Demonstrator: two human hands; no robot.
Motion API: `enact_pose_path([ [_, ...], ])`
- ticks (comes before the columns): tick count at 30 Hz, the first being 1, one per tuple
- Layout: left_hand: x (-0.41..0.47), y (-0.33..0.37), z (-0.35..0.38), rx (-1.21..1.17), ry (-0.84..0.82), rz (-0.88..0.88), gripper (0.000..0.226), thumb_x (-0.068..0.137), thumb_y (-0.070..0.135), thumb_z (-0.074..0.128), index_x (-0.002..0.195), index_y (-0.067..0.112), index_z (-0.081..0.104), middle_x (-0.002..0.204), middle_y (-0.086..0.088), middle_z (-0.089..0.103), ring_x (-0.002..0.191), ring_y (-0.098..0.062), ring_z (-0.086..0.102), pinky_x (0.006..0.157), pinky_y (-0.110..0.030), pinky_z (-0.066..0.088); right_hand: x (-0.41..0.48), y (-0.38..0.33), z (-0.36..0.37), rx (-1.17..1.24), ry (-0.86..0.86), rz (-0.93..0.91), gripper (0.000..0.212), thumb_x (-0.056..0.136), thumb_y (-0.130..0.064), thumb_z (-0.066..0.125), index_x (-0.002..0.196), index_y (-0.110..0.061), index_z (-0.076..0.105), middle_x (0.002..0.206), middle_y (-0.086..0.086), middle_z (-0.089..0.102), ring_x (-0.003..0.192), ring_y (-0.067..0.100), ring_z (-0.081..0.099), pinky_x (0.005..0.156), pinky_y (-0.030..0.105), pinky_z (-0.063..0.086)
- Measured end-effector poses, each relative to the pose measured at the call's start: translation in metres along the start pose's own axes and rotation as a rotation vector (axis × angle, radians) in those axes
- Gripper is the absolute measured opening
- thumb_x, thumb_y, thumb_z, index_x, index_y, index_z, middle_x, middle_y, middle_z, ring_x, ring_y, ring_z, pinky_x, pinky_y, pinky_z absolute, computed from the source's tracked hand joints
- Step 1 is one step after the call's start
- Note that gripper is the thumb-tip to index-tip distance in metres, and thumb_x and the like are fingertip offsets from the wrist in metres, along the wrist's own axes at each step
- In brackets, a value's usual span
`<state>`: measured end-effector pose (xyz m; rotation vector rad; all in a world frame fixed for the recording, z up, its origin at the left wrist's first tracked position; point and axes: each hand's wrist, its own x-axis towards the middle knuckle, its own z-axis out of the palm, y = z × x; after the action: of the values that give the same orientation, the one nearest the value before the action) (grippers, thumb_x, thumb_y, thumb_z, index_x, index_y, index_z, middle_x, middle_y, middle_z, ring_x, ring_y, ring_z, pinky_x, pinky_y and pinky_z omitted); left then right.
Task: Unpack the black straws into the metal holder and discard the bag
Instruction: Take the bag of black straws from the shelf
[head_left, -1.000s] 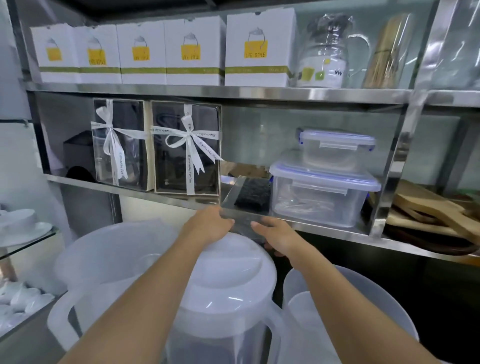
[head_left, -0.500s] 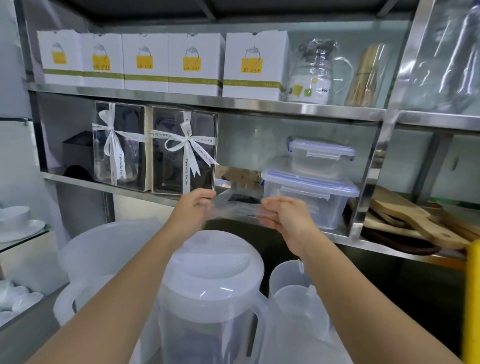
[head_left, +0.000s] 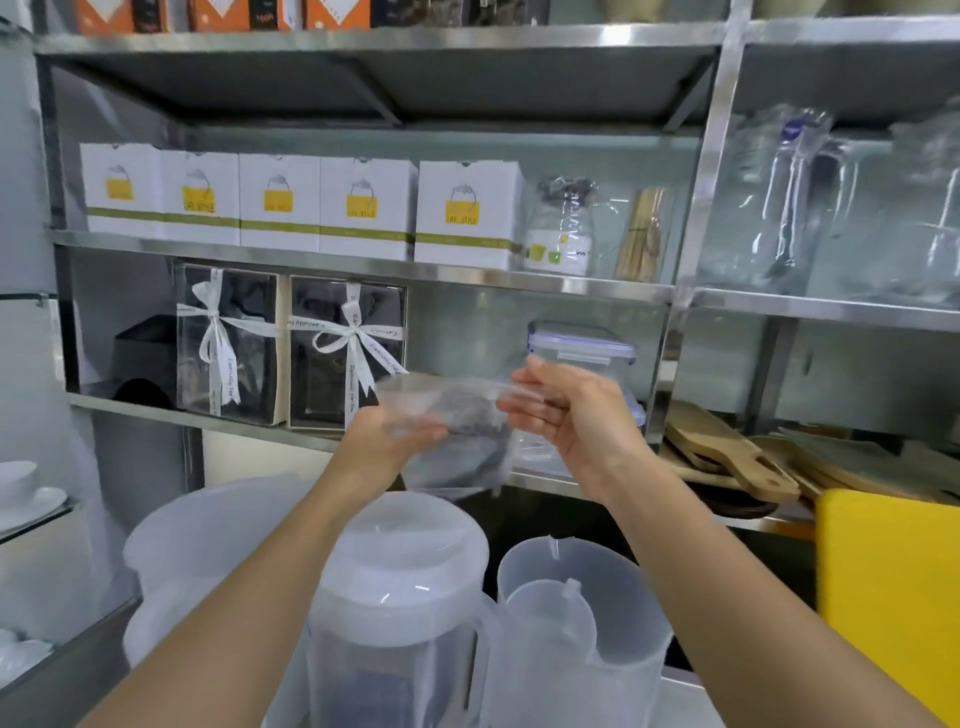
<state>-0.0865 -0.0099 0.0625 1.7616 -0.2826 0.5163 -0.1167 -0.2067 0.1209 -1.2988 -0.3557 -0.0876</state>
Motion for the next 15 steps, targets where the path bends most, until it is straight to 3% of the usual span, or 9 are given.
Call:
enact_pose_path([
  [3, -0.006, 0.022, 0.004, -0.018, 0.053, 0.060, 0.025, 0.071, 0.021, 0.074, 0.089, 0.004, 0.072, 0.086, -0.009, 0.071, 0.079, -0.020, 0.065, 0.072, -0.022, 0.051, -0.016, -0.018, -0.001, -0.034, -0.012, -0.082, 0.044, 0.088, -0.038, 0.054, 0.098, 0.004, 0.064, 0.070, 0.012, 0.066, 0.059, 0.019, 0.059, 0.059, 0.028, 0.049],
  [5, -0.014, 0.039, 0.007, -0.026, 0.063, 0.078, 0.022, 0.078, 0.012, 0.070, 0.095, -0.002, 0.070, 0.087, -0.011, 0.070, 0.072, -0.009, 0.066, 0.065, -0.012, 0.050, -0.025, -0.028, -0.005, -0.057, 0.008, -0.154, 0.044, 0.086, -0.047, 0.052, 0.091, -0.005, 0.066, 0.056, 0.001, 0.058, 0.052, 0.013, 0.046, 0.055, 0.025, 0.039],
  [7, -0.021, 0.057, 0.011, -0.021, 0.082, 0.120, 0.020, 0.079, 0.010, 0.068, 0.097, 0.000, 0.070, 0.086, -0.004, 0.070, 0.067, 0.005, 0.064, 0.064, -0.007, 0.047, -0.036, -0.035, -0.009, -0.074, 0.005, -0.225, 0.038, 0.081, -0.051, 0.052, 0.089, -0.017, 0.066, 0.058, -0.007, 0.052, 0.055, 0.010, 0.041, 0.059, 0.025, 0.034],
  [10, -0.034, 0.089, 0.015, -0.020, 0.137, 0.188, 0.010, 0.079, 0.008, 0.067, 0.088, 0.007, 0.072, 0.076, 0.010, 0.068, 0.065, 0.013, 0.059, 0.069, -0.005, 0.044, -0.053, -0.045, -0.018, -0.164, -0.028, -0.254, 0.042, 0.072, -0.045, 0.052, 0.109, -0.026, 0.060, 0.087, -0.011, 0.055, 0.079, 0.004, 0.052, 0.074, 0.022, 0.039],
  [12, -0.045, 0.108, 0.019, -0.045, 0.146, 0.201, 0.011, 0.079, 0.009, 0.068, 0.076, 0.019, 0.072, 0.066, 0.017, 0.069, 0.069, 0.008, 0.061, 0.076, -0.012, 0.047, -0.067, -0.051, -0.025, -0.219, -0.085, -0.249, 0.050, 0.069, -0.034, 0.061, 0.118, -0.026, 0.054, 0.103, -0.006, 0.053, 0.091, 0.001, 0.055, 0.075, 0.011, 0.045],
  [15, -0.064, 0.130, 0.027, -0.028, 0.126, 0.224, 0.021, 0.078, 0.011, 0.070, 0.067, 0.029, 0.069, 0.061, 0.021, 0.069, 0.068, 0.003, 0.062, 0.082, -0.024, 0.048, -0.091, -0.056, -0.032, -0.272, -0.069, -0.264, 0.043, 0.072, -0.015, 0.074, 0.111, -0.021, 0.057, 0.100, 0.000, 0.062, 0.084, -0.001, 0.063, 0.070, 0.007, 0.049],
])
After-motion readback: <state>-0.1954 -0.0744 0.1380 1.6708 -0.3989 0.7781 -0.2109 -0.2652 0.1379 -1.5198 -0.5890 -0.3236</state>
